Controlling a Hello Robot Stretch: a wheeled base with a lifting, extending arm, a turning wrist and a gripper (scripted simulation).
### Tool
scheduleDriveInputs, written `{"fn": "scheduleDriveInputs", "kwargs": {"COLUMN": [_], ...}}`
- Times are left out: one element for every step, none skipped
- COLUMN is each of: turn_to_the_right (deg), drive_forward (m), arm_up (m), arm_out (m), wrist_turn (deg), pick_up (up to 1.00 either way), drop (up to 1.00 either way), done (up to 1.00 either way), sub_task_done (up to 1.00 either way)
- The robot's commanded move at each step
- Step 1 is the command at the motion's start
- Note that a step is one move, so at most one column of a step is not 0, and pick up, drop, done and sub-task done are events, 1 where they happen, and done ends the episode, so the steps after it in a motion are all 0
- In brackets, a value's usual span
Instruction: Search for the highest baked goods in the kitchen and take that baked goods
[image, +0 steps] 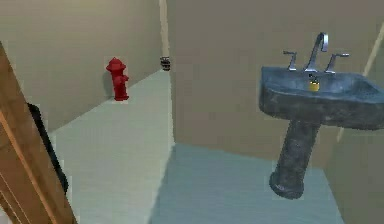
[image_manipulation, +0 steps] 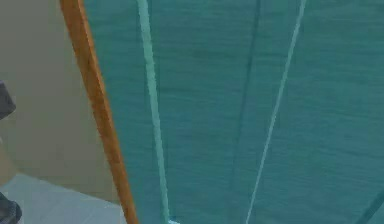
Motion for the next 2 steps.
{"fn": "scheduleDriveInputs", "kwargs": {"turn_to_the_right": [0.0,-21.0], "drive_forward": [0.45,0.00], "arm_up": [0.00,0.00], "arm_out": [0.00,0.00], "wrist_turn": [0.0,0.0], "pick_up": [0.00,0.00], "drop": [0.00,0.00], "done": [0.00,0.00], "sub_task_done": [0.00,0.00]}}
